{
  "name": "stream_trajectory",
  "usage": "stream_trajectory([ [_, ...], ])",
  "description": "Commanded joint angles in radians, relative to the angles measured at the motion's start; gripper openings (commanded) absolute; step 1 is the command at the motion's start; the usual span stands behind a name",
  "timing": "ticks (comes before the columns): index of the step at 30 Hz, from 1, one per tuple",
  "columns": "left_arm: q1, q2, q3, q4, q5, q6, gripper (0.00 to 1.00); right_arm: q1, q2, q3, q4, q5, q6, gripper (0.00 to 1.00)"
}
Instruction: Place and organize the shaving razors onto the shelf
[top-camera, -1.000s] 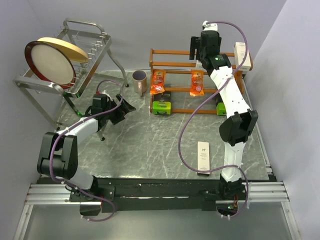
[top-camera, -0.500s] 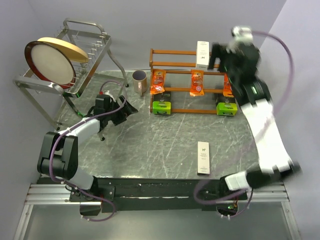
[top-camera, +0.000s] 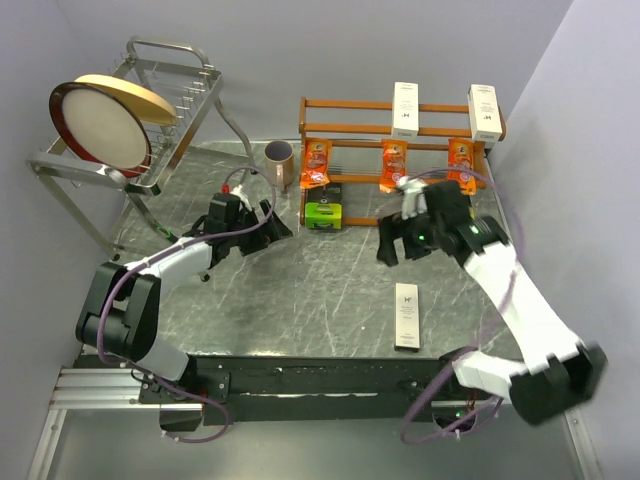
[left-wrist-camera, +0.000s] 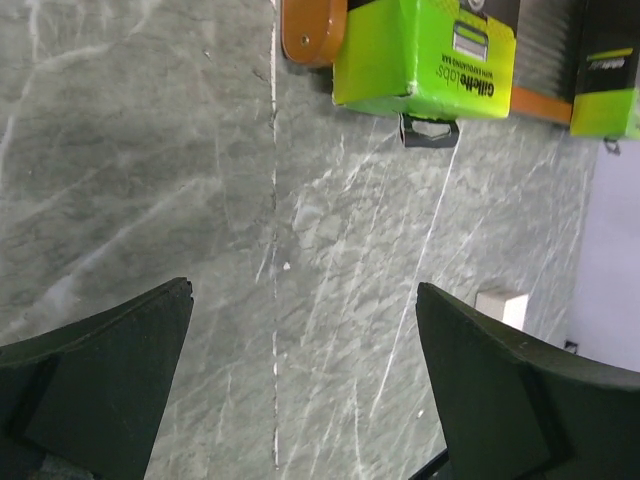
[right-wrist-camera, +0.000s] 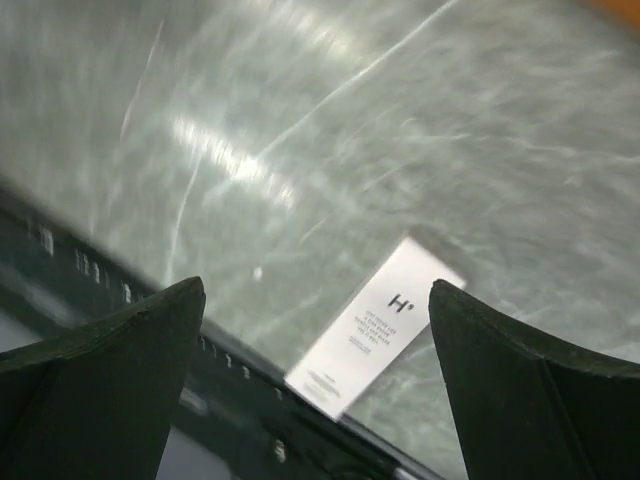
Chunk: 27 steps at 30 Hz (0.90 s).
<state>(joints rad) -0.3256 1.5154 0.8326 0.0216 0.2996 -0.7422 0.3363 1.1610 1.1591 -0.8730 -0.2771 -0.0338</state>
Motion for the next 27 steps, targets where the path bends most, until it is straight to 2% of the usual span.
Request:
stream_trajectory([
  [1, -0.004, -0.011, -0.006, 0.018, 0.007, 0.091, 1.0, 0.0, 0.109, 0.111, -0.231, -0.266, -0.504, 1.0],
  [2, -0.004, -0.015, -0.007, 0.021, 0.01, 0.108, 0.99, -0.011, 0.121, 0.105, -0.301, -0.286, -0.752, 1.0],
  [4, -0.004, -0.021, -0.016, 0.028, 0.019, 0.142, 0.99, -0.022, 0.12, 0.07, -0.369, -0.265, -1.014, 1.0],
  [5, -0.004, -0.029, -0.02, 0.031, 0.021, 0.145, 1.0, -0.023, 0.106, 0.051, -0.406, -0.248, -1.217, 1.0],
  [7, -0.004, -0.046, -0.027, 0.032, 0.021, 0.158, 0.99, -0.025, 0.088, -0.014, -0.435, -0.194, -1.407, 1.0],
  [8, -0.004, -0.05, -0.032, 0.031, 0.021, 0.161, 0.99, -0.026, 0.059, -0.042, -0.417, -0.179, -1.54, 1.0],
  [10, -0.004, -0.066, -0.033, 0.025, 0.016, 0.174, 1.0, -0.028, 0.025, -0.126, -0.387, -0.139, -1.656, 1.0],
  [11, -0.004, -0.07, -0.035, 0.023, 0.013, 0.179, 1.0, -0.028, 0.002, -0.154, -0.364, -0.125, -1.781, 1.0],
  [16, -0.001, -0.084, -0.052, 0.026, 0.016, 0.187, 1.0, -0.028, 0.066, -0.233, -0.342, -0.109, -2.047, 1.0],
  [27, 0.034, -0.101, -0.082, 0.041, 0.022, 0.164, 1.0, -0.026, 0.215, -0.302, -0.274, -0.025, -2.407, 1.0],
])
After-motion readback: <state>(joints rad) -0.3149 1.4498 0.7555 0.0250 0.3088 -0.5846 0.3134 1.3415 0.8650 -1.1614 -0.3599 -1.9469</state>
